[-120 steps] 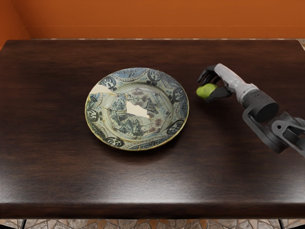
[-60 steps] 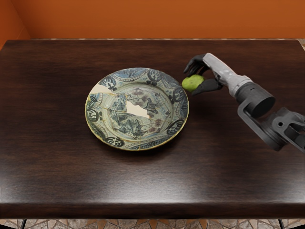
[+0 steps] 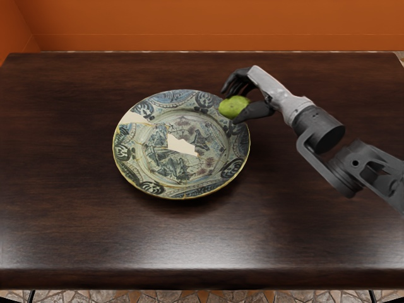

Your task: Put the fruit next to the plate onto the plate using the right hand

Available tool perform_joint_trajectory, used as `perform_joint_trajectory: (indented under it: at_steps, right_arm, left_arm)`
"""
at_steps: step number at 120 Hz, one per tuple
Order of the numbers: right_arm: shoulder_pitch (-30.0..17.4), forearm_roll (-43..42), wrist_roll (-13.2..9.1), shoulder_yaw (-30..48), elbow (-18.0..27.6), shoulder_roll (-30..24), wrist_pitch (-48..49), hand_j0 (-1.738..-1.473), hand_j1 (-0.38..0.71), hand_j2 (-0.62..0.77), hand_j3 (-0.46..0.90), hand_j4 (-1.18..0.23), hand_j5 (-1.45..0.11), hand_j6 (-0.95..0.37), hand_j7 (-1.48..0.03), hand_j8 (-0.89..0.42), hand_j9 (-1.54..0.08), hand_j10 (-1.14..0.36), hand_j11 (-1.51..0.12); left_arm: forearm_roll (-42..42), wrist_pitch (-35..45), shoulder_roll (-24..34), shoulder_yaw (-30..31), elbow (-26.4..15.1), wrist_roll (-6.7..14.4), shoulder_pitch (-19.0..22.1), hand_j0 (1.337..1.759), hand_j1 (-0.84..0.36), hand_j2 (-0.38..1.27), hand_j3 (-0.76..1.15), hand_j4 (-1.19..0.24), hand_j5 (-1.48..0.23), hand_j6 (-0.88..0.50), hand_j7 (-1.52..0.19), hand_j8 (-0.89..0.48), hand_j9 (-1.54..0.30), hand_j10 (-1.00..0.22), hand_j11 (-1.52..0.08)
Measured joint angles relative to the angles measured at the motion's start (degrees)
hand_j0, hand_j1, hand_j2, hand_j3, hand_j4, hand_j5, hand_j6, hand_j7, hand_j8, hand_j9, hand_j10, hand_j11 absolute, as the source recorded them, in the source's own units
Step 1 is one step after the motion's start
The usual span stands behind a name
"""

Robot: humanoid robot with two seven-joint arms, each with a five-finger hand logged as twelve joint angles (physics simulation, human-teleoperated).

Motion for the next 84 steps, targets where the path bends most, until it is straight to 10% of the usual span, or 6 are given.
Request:
perform_joint_trajectory:
  at_steps: [84]
  right_arm:
    - [0.7,0.0,-0.5,-4.2,-0.3,8.9,0.0,-1.658,0.27,0.43,0.00,-0.65,-0.88,-0.66,-0.86,-0.51,-0.86,-0.56,-0.85]
  left_arm:
    - [0.0,0.0,0.0,0.0,0.0,0.0,0.0,1.658,0.35,0.00,0.00,0.00,0.00,0.00,0.00,0.00,0.00,0.00,0.00]
